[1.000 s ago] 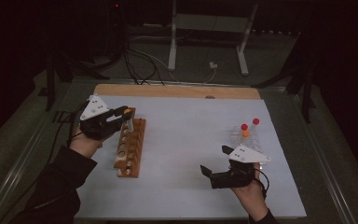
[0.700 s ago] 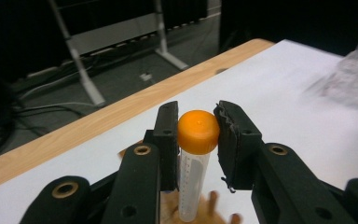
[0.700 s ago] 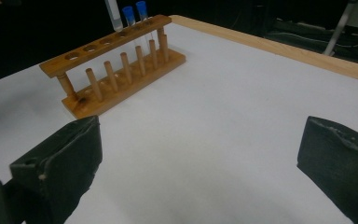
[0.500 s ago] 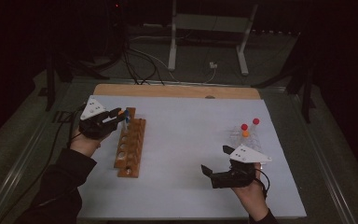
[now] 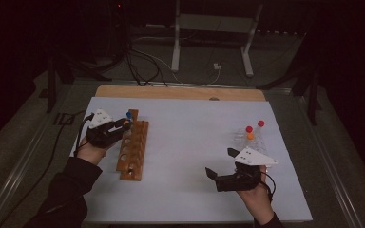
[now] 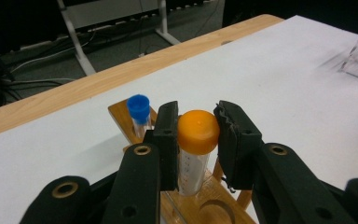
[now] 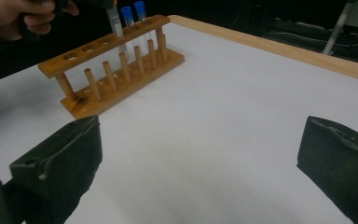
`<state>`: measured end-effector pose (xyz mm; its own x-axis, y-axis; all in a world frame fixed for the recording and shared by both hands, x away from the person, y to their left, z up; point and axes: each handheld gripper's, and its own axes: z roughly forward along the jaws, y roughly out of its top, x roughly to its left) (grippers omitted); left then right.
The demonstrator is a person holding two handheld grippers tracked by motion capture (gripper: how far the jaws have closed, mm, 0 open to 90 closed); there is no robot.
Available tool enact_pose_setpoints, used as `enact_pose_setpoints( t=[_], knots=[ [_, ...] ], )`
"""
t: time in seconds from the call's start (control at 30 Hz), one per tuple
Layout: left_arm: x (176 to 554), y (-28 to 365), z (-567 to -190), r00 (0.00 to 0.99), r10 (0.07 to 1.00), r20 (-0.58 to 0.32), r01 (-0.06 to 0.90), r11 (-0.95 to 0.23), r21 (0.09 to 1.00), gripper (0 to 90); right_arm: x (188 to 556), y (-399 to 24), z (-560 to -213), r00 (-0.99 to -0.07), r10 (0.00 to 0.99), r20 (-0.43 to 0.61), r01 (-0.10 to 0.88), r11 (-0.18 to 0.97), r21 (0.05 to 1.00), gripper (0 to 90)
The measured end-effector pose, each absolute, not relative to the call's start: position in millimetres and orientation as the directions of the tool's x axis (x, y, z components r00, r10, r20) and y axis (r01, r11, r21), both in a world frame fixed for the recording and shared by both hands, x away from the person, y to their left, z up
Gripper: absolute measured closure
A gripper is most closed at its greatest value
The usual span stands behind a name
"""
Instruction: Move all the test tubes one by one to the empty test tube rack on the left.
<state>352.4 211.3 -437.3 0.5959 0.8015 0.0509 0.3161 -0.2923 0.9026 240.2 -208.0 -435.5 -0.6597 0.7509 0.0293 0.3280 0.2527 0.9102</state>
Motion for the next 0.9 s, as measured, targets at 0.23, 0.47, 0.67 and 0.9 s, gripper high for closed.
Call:
enact_pose_setpoints(
  t=[0.23, 0.47, 0.67, 0.9],
  knots=[
    [353.0, 212.3, -444.0, 0.591, 0.805, 0.050, 0.332, -0.299, 0.895, 71.6, 240.6, -208.4, -436.0, -0.659, 0.752, 0.033, 0.332, 0.251, 0.909, 0.0],
    [354.1, 210.3, -450.9, 0.596, 0.801, 0.055, 0.344, -0.317, 0.884, 71.5, 240.5, -208.7, -435.8, -0.658, 0.753, 0.035, 0.333, 0.249, 0.910, 0.0],
    [353.7, 210.3, -450.6, 0.594, 0.802, 0.058, 0.348, -0.321, 0.881, 71.4, 240.2, -208.9, -435.2, -0.659, 0.751, 0.036, 0.330, 0.246, 0.911, 0.0],
    [352.1, 210.5, -448.3, 0.606, 0.792, 0.071, 0.342, -0.341, 0.876, 70.3, 240.1, -211.6, -432.3, -0.660, 0.750, 0.047, 0.323, 0.227, 0.919, 0.0]
  ],
)
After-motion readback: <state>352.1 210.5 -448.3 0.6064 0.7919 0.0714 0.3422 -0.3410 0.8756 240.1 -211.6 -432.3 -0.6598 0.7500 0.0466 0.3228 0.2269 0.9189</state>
